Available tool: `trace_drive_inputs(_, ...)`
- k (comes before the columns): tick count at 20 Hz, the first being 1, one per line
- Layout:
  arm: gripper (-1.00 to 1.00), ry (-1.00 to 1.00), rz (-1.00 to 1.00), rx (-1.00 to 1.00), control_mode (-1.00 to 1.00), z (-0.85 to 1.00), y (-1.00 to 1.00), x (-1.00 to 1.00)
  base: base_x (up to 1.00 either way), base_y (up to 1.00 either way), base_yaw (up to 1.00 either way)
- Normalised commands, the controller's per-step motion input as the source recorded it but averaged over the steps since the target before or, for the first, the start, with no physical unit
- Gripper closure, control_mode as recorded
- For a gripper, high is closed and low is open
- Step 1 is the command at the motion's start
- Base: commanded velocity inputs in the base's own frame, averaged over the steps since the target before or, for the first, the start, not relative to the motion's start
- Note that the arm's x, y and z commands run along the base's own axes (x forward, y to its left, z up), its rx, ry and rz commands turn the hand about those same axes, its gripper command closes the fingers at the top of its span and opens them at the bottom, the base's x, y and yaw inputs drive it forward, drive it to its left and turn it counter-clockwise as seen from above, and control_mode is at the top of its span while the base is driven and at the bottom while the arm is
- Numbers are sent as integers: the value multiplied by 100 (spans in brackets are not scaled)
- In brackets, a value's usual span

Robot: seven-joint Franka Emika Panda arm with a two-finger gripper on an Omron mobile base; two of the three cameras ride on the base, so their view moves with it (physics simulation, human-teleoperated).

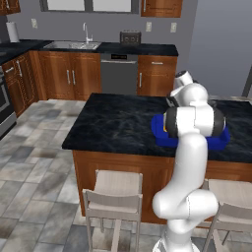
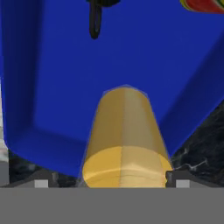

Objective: There is a tray on the dining counter. Grab the cup, mug, and pitcher and place them on the tray. The pitcher may be placed next to the tray if it cannot fit the tray.

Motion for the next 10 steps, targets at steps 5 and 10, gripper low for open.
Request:
trace_drive_inputs(5, -100, -7, 0, 0, -100, 0, 5, -34, 0, 0, 0)
trace_drive_inputs(10, -100, -10, 0, 0, -100, 3, 31, -6, 0, 0, 0)
